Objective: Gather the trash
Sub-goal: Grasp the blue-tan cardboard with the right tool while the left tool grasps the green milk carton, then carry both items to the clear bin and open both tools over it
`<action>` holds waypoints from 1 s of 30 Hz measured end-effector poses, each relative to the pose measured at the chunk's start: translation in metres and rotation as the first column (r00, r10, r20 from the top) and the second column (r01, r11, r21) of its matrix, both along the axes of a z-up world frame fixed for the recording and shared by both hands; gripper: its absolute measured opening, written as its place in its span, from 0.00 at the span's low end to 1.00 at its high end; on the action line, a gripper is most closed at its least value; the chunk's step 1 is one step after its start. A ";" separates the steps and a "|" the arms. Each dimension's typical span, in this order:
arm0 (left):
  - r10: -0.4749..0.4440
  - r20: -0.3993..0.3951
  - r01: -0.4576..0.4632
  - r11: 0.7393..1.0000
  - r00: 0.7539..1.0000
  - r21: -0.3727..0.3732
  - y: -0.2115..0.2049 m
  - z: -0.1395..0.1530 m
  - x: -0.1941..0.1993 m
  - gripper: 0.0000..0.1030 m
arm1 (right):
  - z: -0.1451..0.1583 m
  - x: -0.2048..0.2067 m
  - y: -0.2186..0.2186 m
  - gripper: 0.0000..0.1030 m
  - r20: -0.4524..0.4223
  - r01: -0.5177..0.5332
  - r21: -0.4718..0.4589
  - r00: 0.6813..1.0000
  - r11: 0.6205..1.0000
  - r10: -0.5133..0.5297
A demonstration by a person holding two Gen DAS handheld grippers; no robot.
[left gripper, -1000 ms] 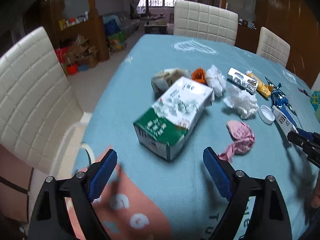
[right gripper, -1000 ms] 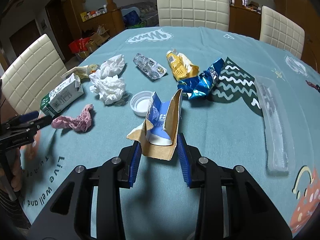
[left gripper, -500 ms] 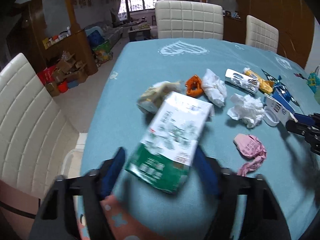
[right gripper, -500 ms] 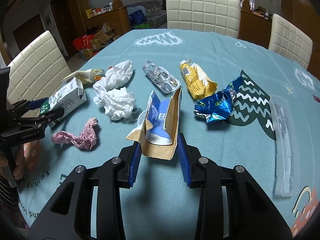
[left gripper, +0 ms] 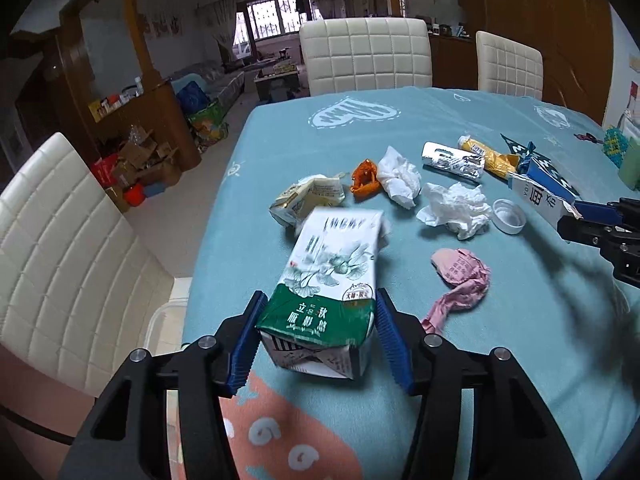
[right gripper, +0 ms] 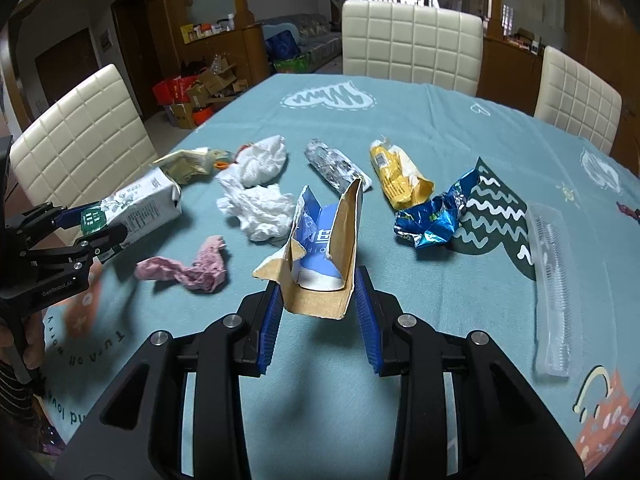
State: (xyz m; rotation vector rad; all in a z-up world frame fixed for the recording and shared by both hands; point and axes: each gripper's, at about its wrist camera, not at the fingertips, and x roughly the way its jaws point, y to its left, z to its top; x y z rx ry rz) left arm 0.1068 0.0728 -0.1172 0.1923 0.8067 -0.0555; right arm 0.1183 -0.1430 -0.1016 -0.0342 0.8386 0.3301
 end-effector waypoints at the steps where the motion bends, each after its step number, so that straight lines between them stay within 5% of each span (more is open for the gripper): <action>1: 0.001 0.005 -0.001 1.000 1.000 0.001 0.000 0.002 -0.002 0.51 | 0.003 -0.001 0.000 0.36 0.007 -0.001 0.001 1.000 1.000 0.001; 16: 0.090 0.091 -0.087 0.996 0.992 -0.030 0.036 0.033 -0.037 0.50 | 0.037 -0.027 0.073 0.36 0.089 -0.160 -0.022 0.983 0.987 0.161; 30: 0.293 0.115 -0.295 0.955 0.949 0.005 0.123 0.029 -0.048 0.50 | 0.038 -0.015 0.195 0.36 0.105 -0.411 -0.073 0.903 0.909 0.417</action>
